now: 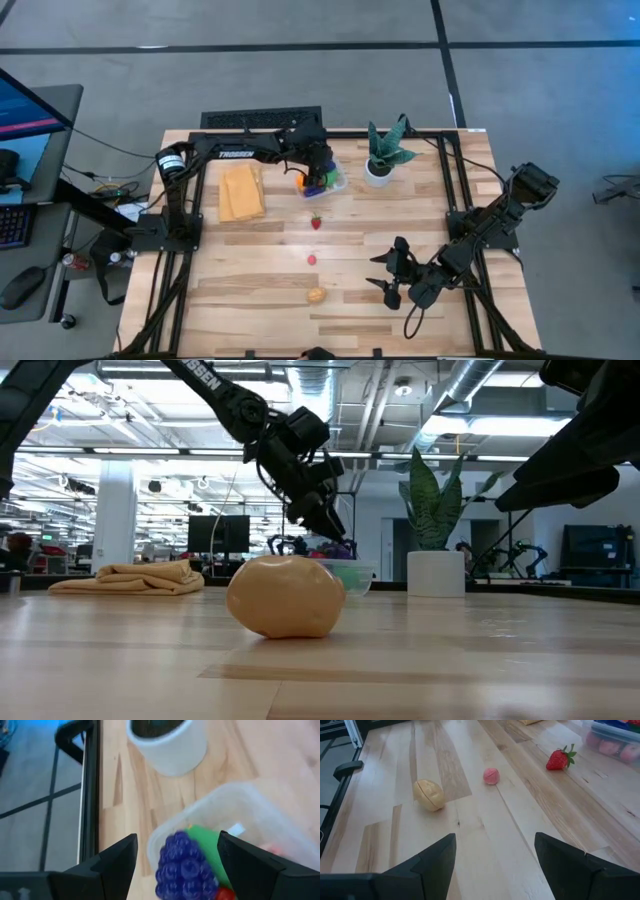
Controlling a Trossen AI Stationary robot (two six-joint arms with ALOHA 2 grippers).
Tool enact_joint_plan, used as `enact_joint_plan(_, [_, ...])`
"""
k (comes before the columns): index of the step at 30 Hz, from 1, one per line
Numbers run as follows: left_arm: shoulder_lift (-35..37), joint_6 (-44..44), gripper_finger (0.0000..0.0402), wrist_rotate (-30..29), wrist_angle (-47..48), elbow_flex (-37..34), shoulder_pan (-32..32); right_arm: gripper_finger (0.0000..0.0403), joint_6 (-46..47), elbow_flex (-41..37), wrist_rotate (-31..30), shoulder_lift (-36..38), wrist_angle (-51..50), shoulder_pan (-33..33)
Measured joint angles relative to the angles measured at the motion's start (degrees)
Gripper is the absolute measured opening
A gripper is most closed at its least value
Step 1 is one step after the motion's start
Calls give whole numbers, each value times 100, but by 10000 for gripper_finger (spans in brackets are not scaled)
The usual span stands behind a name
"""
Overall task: Pick and placing Produce into tupperware
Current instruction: Put the strawberry into the transparent bin
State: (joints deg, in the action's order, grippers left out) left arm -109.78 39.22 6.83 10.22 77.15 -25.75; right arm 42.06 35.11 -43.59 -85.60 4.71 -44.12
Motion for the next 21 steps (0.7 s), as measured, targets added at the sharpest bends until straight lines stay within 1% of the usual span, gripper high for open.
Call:
enact_joint_plan(8, [7,-89,266,68,891,439,69,265,0,0,0,1,-2,0])
enact_joint_plan(11, [7,-89,266,84,1550,649,152,265,0,0,0,0,-7,0])
enact_joint_plan(15, [7,-109,266,322,2518,1003,311,265,0,0,0,0,-15,0])
enact_joint_plan(21, [7,-302,266,673,3681,1431,468,265,0,0,0,0,-4,0])
